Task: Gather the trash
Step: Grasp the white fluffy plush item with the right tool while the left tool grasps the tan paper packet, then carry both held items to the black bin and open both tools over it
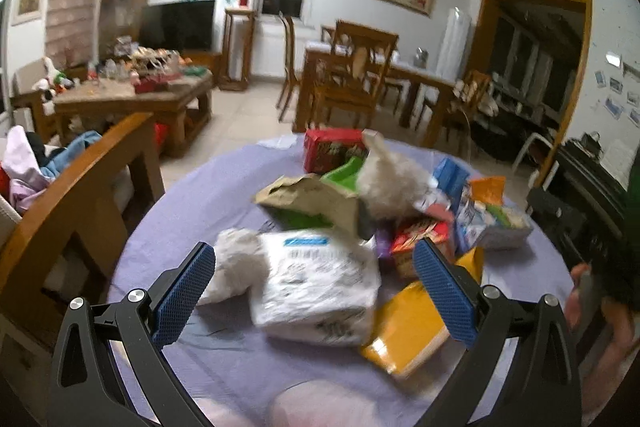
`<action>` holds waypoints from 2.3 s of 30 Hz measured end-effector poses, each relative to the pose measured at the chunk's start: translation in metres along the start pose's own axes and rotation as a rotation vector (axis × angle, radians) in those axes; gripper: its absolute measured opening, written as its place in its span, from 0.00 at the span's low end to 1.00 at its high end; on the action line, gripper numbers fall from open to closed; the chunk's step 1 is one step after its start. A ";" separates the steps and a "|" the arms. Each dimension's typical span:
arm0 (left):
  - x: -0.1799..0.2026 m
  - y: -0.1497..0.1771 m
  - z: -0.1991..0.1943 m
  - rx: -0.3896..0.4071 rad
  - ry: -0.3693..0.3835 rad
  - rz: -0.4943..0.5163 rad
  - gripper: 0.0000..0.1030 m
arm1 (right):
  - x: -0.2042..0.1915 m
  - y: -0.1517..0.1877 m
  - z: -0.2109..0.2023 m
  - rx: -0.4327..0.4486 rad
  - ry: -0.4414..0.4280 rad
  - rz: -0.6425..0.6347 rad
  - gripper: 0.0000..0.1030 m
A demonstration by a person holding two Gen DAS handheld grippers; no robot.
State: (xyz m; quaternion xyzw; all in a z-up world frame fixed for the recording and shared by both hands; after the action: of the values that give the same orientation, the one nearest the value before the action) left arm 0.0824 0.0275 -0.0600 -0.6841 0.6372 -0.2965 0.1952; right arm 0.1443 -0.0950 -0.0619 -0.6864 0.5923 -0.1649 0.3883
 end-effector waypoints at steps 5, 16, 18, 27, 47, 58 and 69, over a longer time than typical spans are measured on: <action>-0.026 0.002 0.015 -0.103 0.046 0.013 0.95 | -0.053 -0.026 -0.001 -0.002 -0.109 -0.101 0.91; 0.002 -0.029 0.035 -0.172 0.243 0.040 0.95 | -0.130 -0.032 0.089 -0.242 -0.033 -0.342 0.70; 0.004 -0.036 0.039 -0.176 0.251 0.026 0.95 | -0.128 -0.027 0.106 -0.299 -0.029 -0.360 0.65; -0.007 -0.047 0.057 -0.224 0.350 -0.101 0.95 | -0.135 -0.003 0.125 -0.345 -0.034 -0.457 0.44; -0.002 -0.048 0.061 -0.215 0.319 -0.135 0.08 | -0.093 -0.012 -0.017 -0.116 -0.038 -0.314 0.40; 0.082 -0.049 0.009 -0.098 0.386 0.015 0.08 | -0.027 -0.017 -0.085 0.005 0.213 -0.264 0.41; 0.210 -0.034 0.027 -0.148 0.499 0.207 0.08 | 0.094 -0.011 -0.138 0.048 0.386 -0.134 0.41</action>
State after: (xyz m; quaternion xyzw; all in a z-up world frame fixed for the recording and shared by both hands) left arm 0.1281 -0.1791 -0.0258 -0.5336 0.7520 -0.3869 0.0111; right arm 0.0795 -0.2298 0.0130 -0.6706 0.6044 -0.3329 0.2722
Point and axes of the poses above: each gripper's, at about its wrist camera, not at the fingertips, and z roughly the way its jaws point, x to its right, y to its underside, the point moved 10 cm from there along z, roughly the way its jaws point, and after that the axes turned 15 degrees about -x, right-handed, at the moved point
